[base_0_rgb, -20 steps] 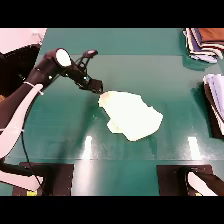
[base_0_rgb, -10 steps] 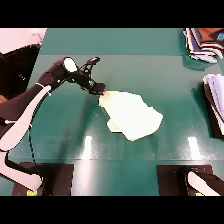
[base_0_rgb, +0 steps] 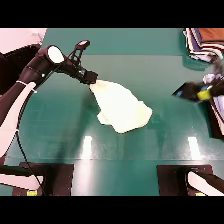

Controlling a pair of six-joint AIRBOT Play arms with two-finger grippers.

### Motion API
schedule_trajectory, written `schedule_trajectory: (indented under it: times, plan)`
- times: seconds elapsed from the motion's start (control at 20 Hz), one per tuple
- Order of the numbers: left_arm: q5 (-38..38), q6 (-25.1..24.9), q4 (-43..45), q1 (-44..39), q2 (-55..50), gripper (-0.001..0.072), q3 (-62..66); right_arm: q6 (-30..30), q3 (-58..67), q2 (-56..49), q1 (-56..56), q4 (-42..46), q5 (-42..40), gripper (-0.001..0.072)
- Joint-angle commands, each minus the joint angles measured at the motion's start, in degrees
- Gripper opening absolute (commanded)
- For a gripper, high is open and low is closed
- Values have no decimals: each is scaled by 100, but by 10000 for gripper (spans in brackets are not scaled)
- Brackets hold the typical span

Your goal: Fold the shirts.

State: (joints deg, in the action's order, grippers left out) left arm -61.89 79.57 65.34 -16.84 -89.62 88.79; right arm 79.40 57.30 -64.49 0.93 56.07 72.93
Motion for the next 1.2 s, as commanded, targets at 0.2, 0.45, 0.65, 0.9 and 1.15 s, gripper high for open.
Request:
schedule_trajectory:
  times: [0.2,0.45,0.65,0.9,1.15]
  plan:
    - [116,13,85,15,68,26,24,-420,-2094,-20,-859,-1311,-2033,556]
    - [109,13,20,15,68,26,24,-422,-1622,-772,-1506,-1303,-2199,540]
    - [63,79,24,15,79,26,26,-472,-1032,-1233,-1757,-1235,-2225,64]
    - [334,302,442,17,817,25,46,-492,-391,-485,-1574,-603,-2061,16]
    - [723,299,584,15,2555,26,575,-487,949,1051,-1176,-144,-1523,16]
